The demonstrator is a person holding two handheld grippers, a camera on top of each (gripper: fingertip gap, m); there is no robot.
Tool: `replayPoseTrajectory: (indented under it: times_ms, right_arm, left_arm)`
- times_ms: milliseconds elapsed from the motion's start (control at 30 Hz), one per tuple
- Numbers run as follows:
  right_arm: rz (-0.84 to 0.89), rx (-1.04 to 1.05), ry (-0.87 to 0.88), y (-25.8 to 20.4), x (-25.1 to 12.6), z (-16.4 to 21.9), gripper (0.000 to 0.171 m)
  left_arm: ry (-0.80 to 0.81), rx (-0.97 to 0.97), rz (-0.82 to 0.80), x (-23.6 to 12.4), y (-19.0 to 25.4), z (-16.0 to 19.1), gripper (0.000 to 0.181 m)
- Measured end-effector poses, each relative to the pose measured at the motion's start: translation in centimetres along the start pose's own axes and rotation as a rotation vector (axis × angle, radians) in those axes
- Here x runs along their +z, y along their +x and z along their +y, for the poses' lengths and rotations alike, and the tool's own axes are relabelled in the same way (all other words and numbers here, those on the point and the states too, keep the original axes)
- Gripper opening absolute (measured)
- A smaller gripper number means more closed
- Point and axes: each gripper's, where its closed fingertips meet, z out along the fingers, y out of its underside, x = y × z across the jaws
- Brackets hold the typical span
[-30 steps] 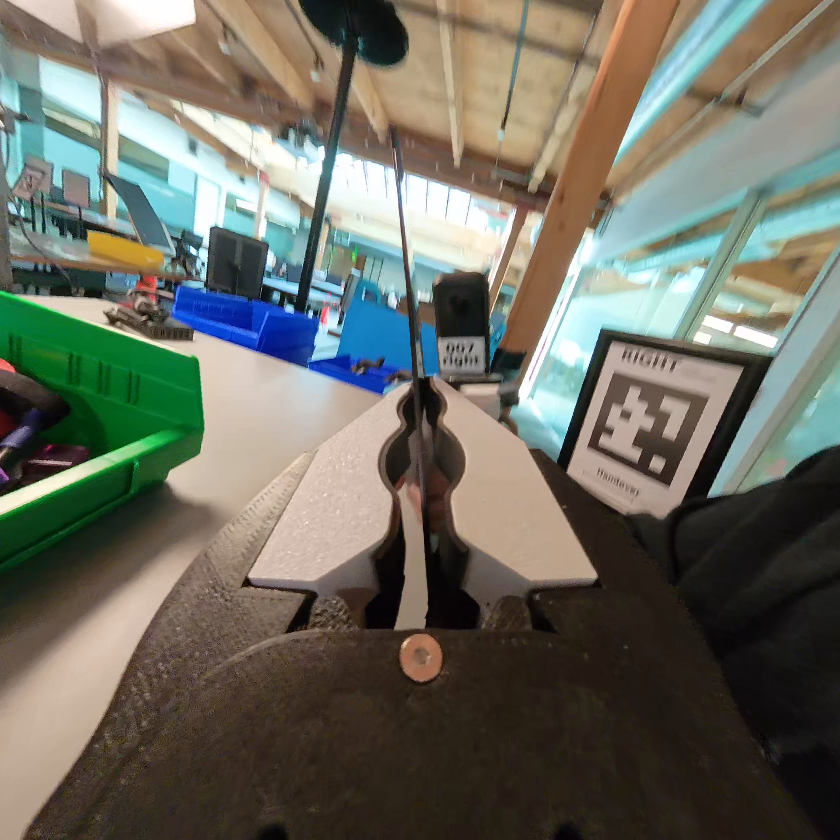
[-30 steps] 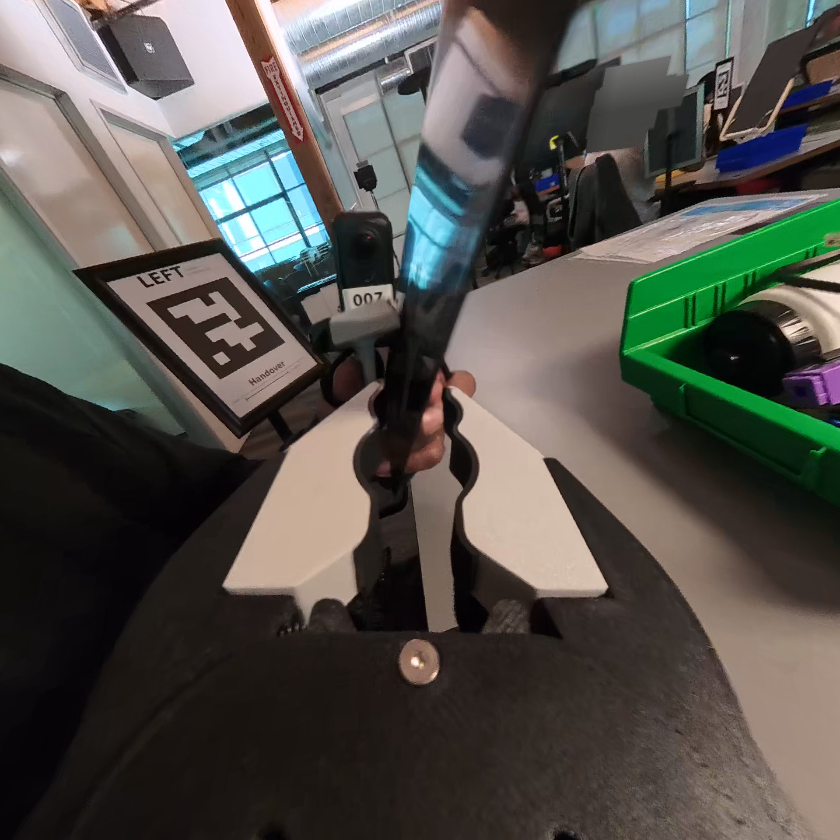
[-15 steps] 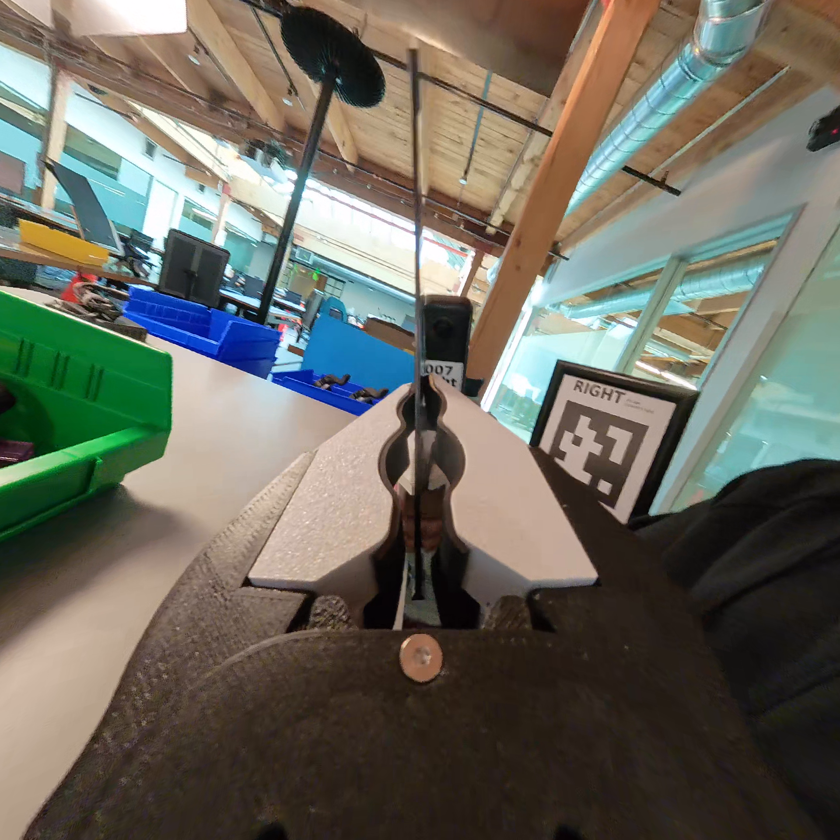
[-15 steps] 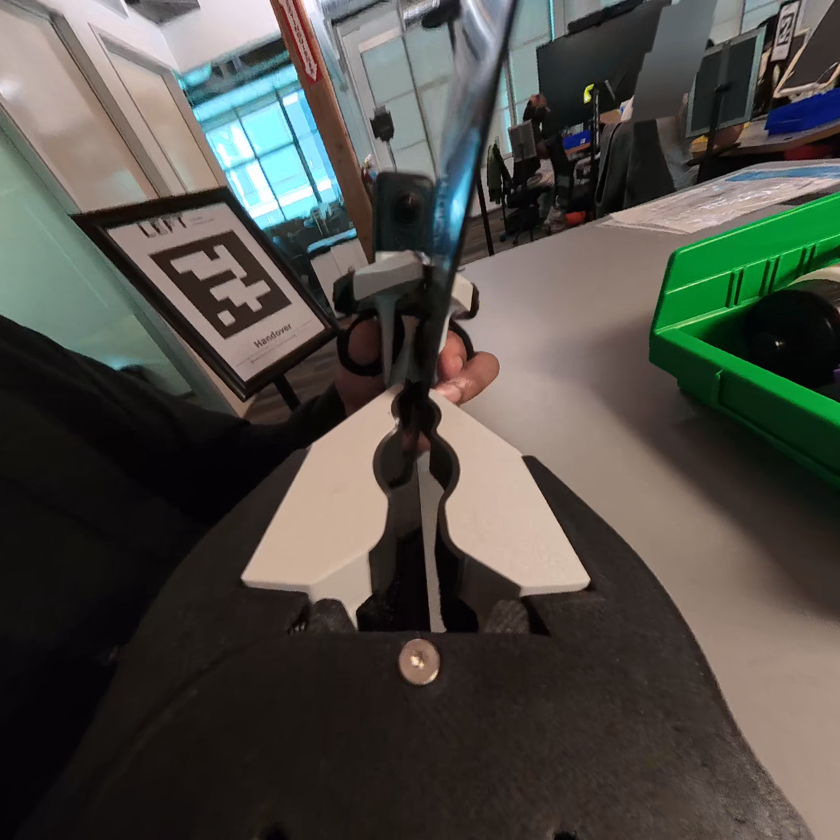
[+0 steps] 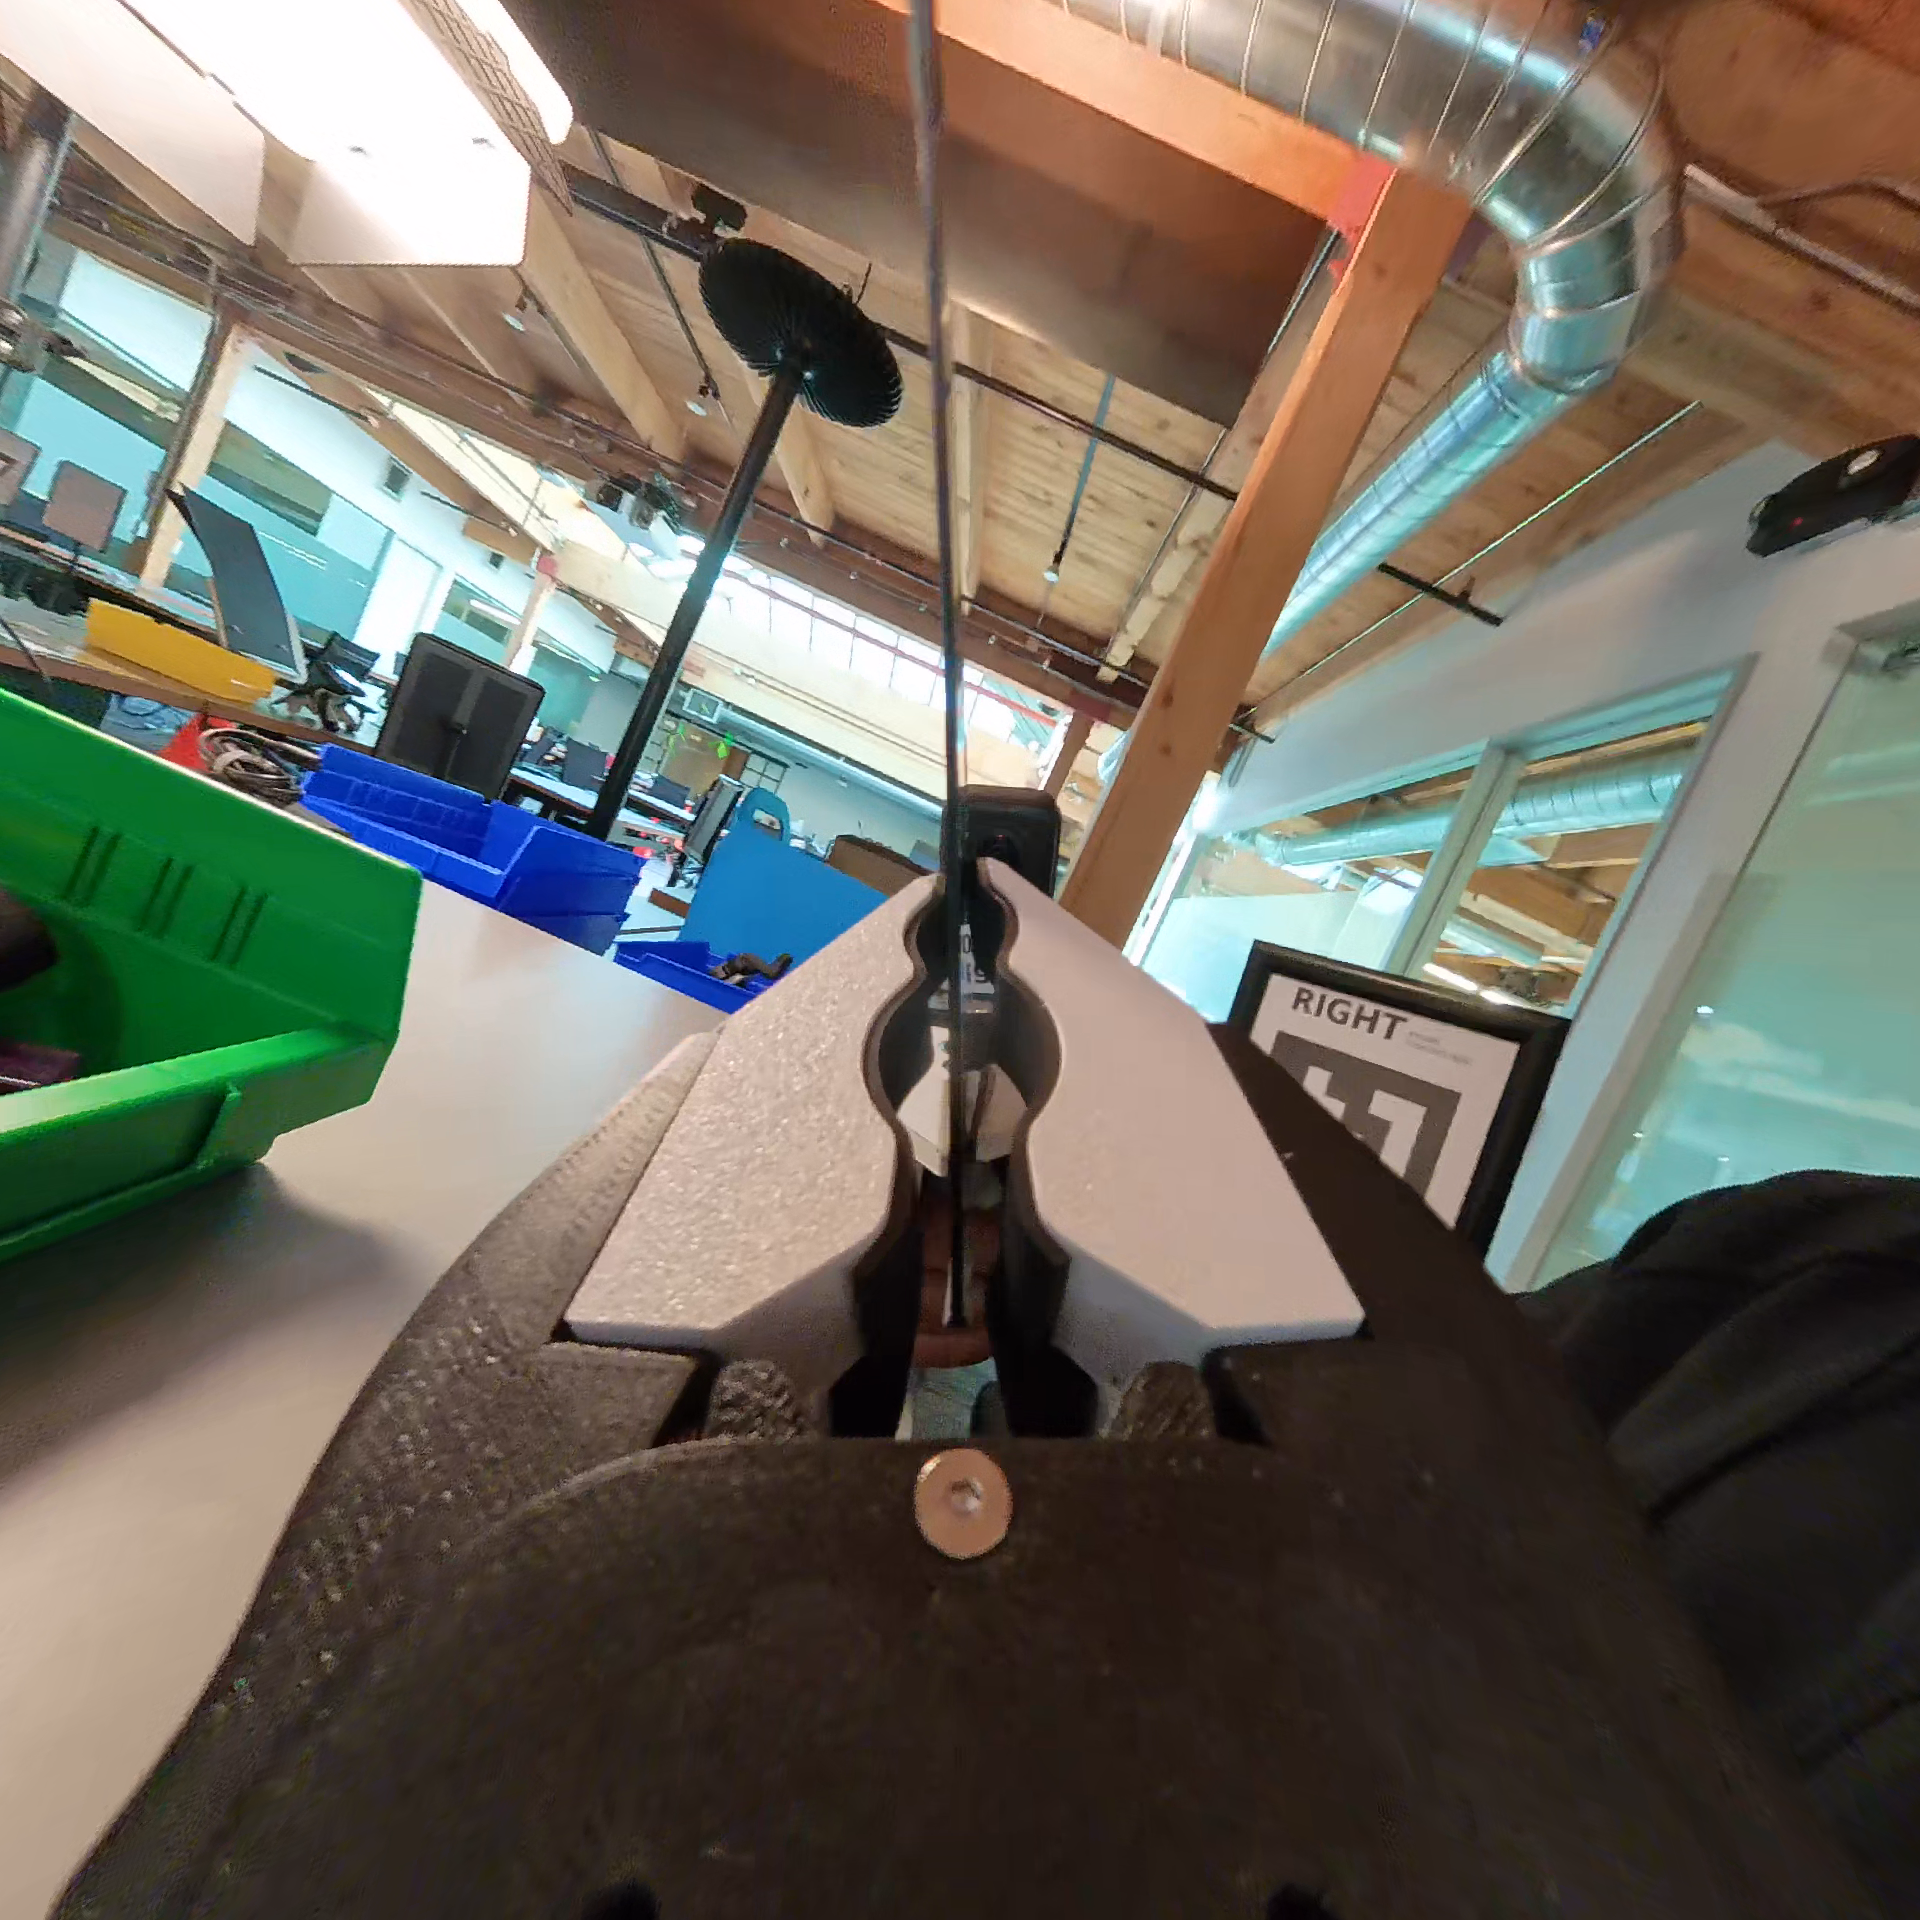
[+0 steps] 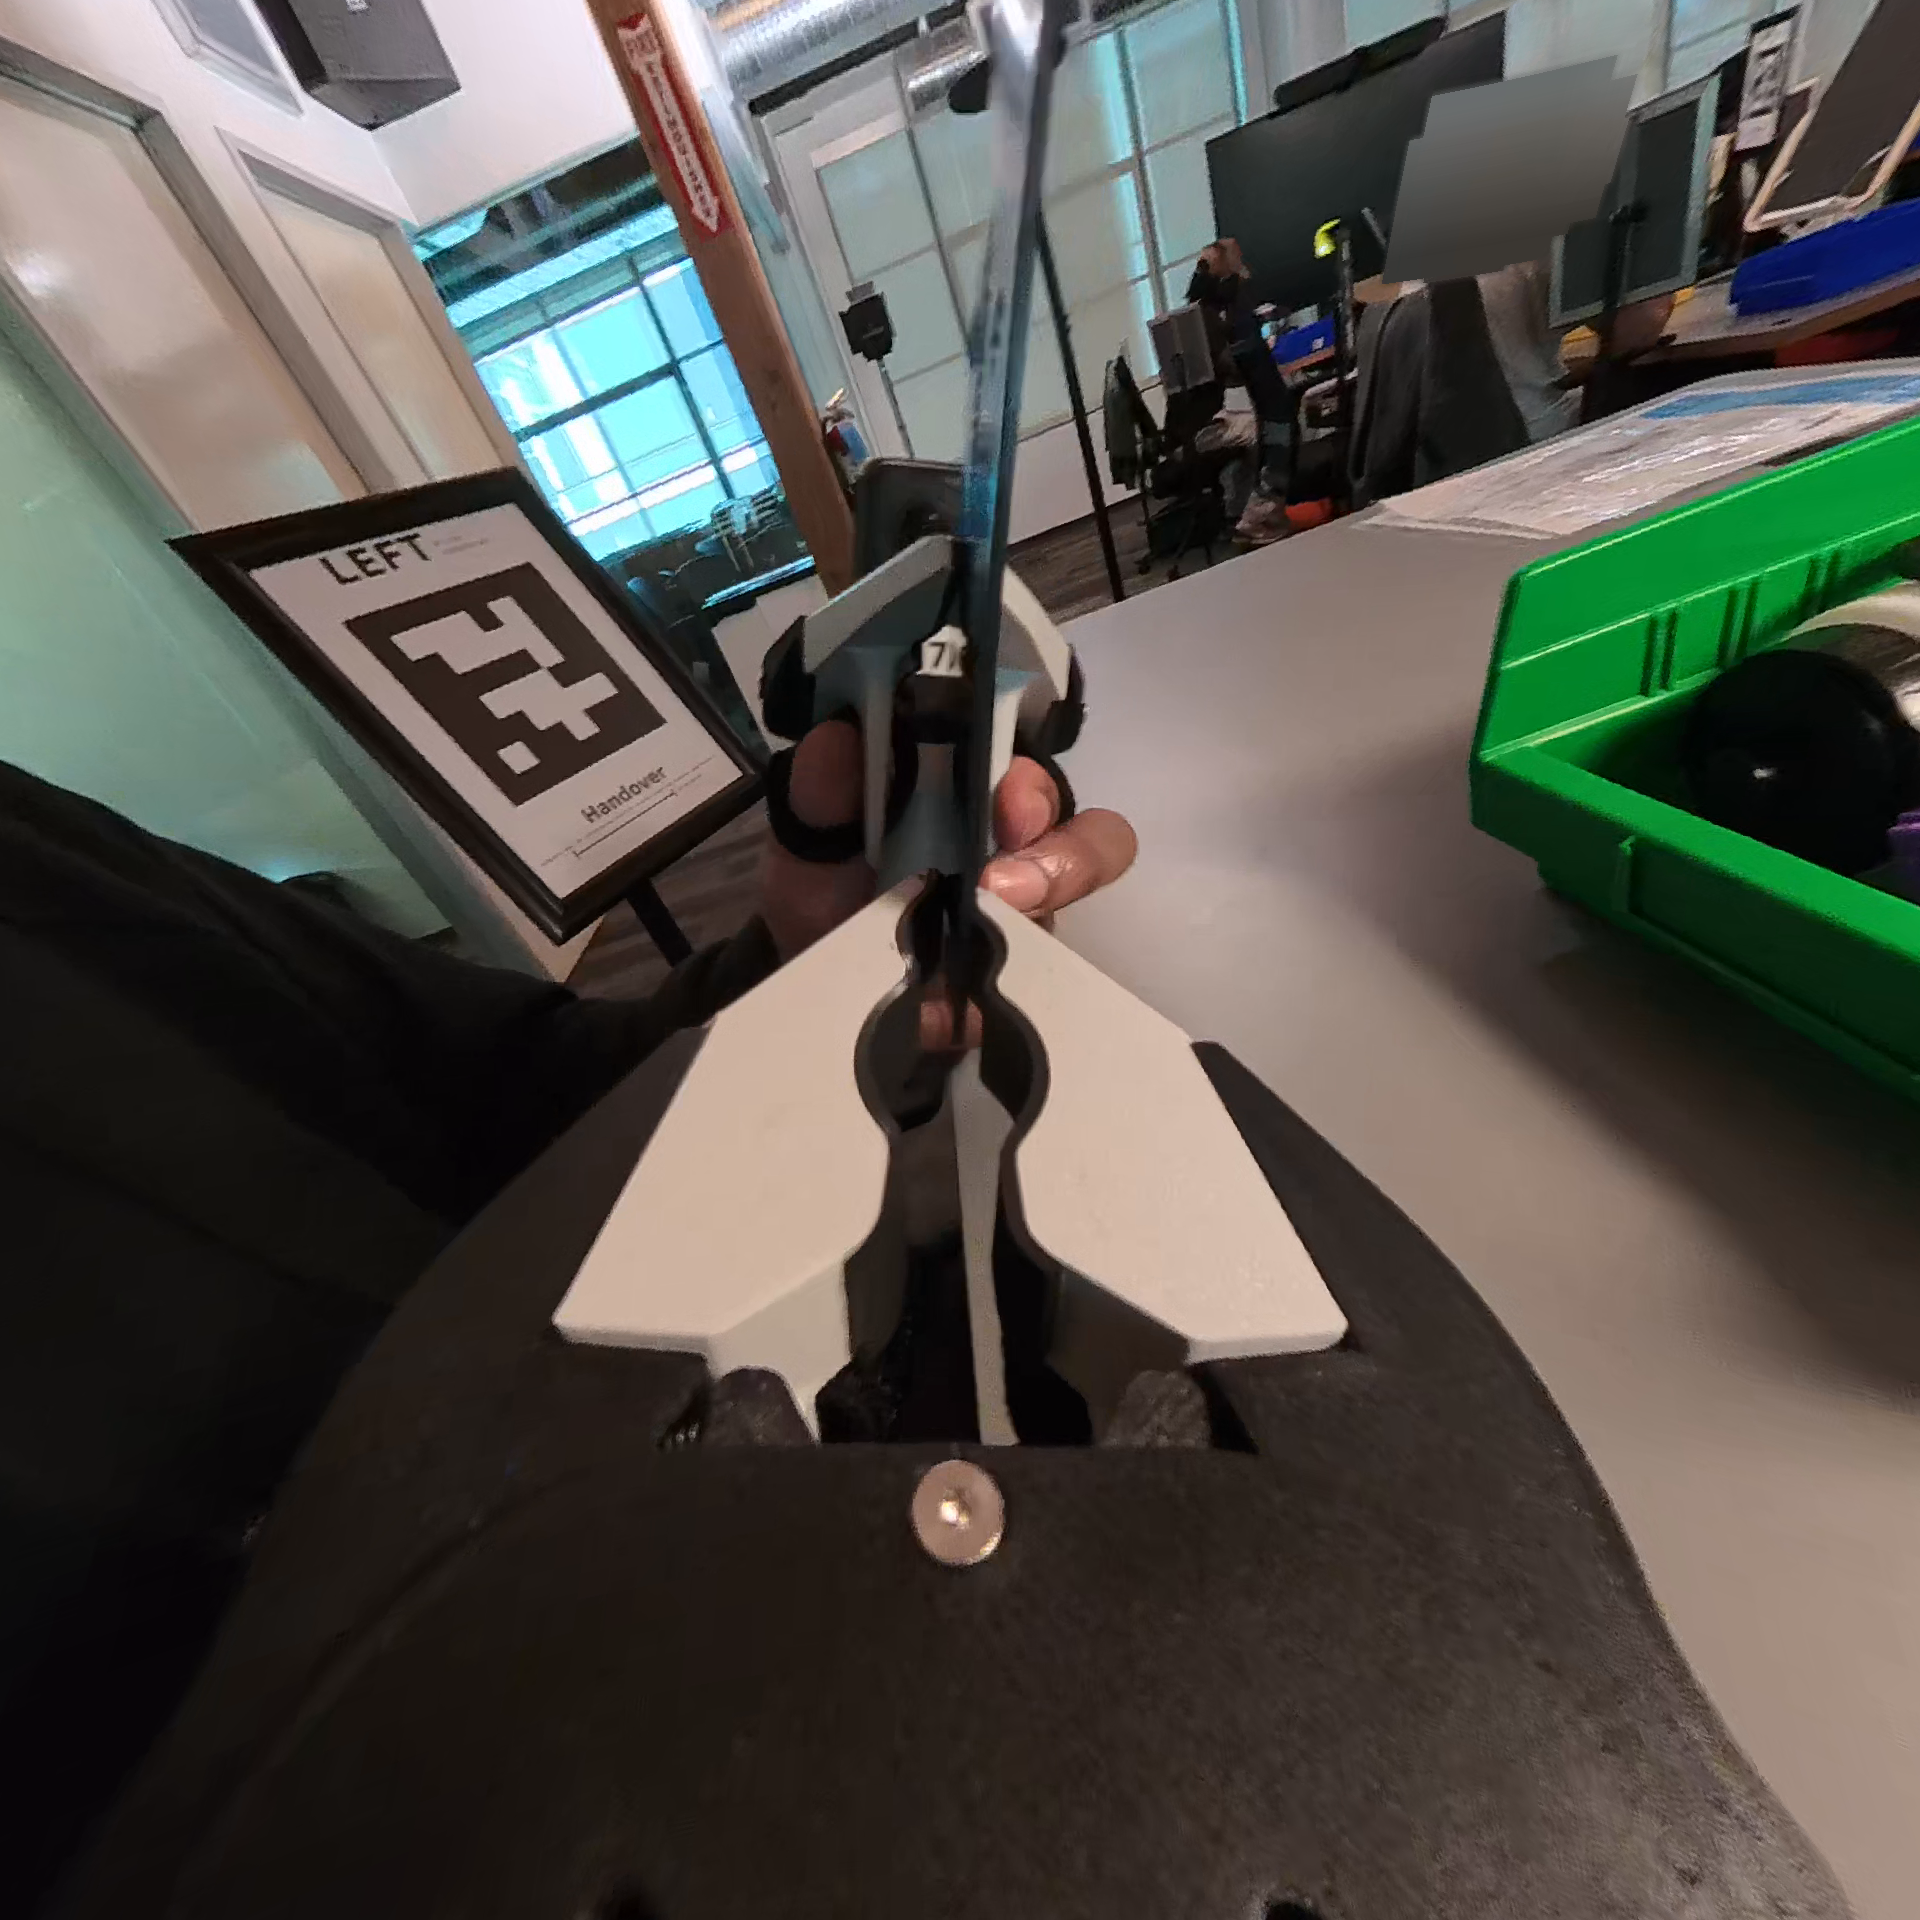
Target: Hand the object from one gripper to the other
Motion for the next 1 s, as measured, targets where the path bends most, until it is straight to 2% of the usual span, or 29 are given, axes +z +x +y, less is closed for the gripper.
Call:
replayPoseTrajectory:
  times_ms: [100, 267, 333, 367, 400, 467, 567, 600, 633, 667, 700, 800, 867, 933, 967, 1000]
  right_arm:
    - [0.026, 0.019, 0.101, 0.5, -0.4, -1.5, 0.008]
    - [0.022, 0.109, 0.183, 1.1, 0.2, -1.8, 0.028]
    - [0.01, 0.12, 0.211, 0.9, 0.7, -1.9, 0.023]
    - [0.002, 0.113, 0.227, 0.7, 0.8, -2.0, 0.007]
    - [0.005, 0.099, 0.237, 0.6, 0.8, -2.2, 0.002]
    - [0.019, 0.08, 0.204, 0.7, 0.7, -1.9, 0.003]
    - [0.024, 0.052, 0.116, 0.6, 0.2, -1.2, 0.003]
    - [0.018, 0.043, 0.09, 0.5, 0.1, -1.0, 0.003]
    - [0.014, 0.034, 0.071, 0.4, 0.0, -0.8, 0.003]
    - [0.011, 0.03, 0.063, 0.3, -0.1, -0.8, 0.003]
    - [0.012, 0.033, 0.073, 0.4, -0.2, -1.0, 0.003]
    - [0.038, 0.055, 0.166, 0.9, -0.5, -2.1, 0.008]
    - [0.016, 0.101, 0.205, 0.9, -0.2, -2.3, 0.019]
    - [0.01, 0.104, 0.185, 0.8, 0.4, -1.7, 0.013]
    - [0.012, 0.082, 0.174, 0.7, 0.6, -1.5, 0.003]
    - [0.014, 0.065, 0.16, 0.6, 0.8, -1.3, 0.003]
  left_arm:
    - [0.063, 0.037, -0.074, -0.2, -0.8, -0.8, 0.002]
    - [0.33, -0.066, -0.085, -1.6, -1.4, -3.1, 0.002]
    - [0.336, -0.064, -0.099, -1.3, -1.5, -2.6, 0.002]
    - [0.317, -0.062, -0.107, -0.9, -1.6, -2.2, 0.002]
    - [0.294, -0.065, -0.11, -0.5, -1.6, -1.7, 0.003]
    - [0.274, -0.074, -0.099, -0.3, -1.5, -1.5, 0.003]
    - [0.234, -0.041, -0.093, -0.5, -1.3, -1.9, 0.02]
    - [0.213, -0.035, -0.089, -0.5, -1.2, -1.9, 0.02]
    - [0.19, -0.029, -0.086, -0.4, -1.1, -1.8, 0.017]
    - [0.173, -0.017, -0.098, -0.4, -1.2, -1.6, 0.005]
    - [0.174, 0.005, -0.089, -0.5, -1.0, -1.7, 0.003]
    - [0.27, 0.007, -0.12, -0.8, -1.1, -2.5, 0.002]
    - [0.377, -0.035, -0.116, -1.6, -1.2, -3.2, 0.002]
    - [0.415, -0.062, -0.12, -1.7, -1.5, -3.1, 0.002]
    - [0.394, -0.065, -0.122, -1.4, -1.6, -2.7, 0.003]
    - [0.371, -0.064, -0.119, -1.0, -1.5, -2.3, 0.003]
